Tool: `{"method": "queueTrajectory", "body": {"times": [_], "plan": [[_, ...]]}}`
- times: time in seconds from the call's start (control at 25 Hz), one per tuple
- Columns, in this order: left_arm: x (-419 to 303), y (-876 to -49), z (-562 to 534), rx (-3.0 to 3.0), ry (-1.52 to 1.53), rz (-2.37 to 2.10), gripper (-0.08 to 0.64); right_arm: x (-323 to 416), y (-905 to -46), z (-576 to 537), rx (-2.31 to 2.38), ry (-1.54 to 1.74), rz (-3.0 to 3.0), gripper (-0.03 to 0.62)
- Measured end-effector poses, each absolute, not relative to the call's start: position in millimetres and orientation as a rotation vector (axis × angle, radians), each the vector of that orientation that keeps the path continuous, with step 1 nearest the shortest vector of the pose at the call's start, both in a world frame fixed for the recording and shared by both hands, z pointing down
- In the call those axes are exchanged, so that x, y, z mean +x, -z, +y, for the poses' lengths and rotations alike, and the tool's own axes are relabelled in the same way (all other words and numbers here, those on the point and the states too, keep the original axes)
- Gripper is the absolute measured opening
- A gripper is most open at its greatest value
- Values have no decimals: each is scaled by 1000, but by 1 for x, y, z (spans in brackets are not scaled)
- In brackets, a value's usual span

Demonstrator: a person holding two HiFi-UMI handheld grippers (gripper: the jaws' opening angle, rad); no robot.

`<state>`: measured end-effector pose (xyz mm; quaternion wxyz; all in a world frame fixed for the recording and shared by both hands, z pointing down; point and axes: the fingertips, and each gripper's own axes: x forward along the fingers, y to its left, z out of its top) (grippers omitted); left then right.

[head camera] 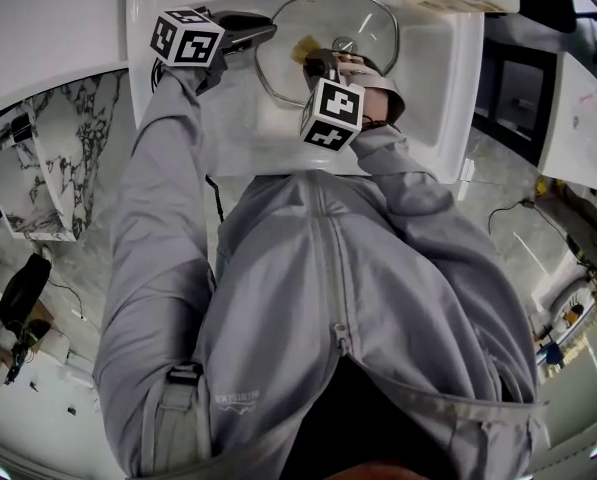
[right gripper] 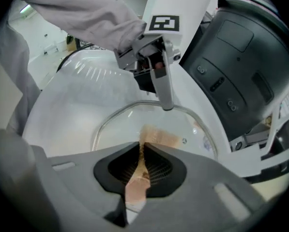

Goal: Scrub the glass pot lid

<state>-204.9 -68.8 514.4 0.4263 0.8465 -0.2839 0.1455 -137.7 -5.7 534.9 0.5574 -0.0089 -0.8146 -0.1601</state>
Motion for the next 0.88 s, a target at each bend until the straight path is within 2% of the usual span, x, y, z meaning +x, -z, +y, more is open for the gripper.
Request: {"method": "queueTrajectory", "body": {"times": [0.44,0.88], "plan": [[-206,-514,-69,2108,-355,-725,63,-152,-487,-126,142,663,-1905,29],[-206,-516,-67,2102,-342,-752,63,-132,-527,-53,-30,618,-1821,29]]}}
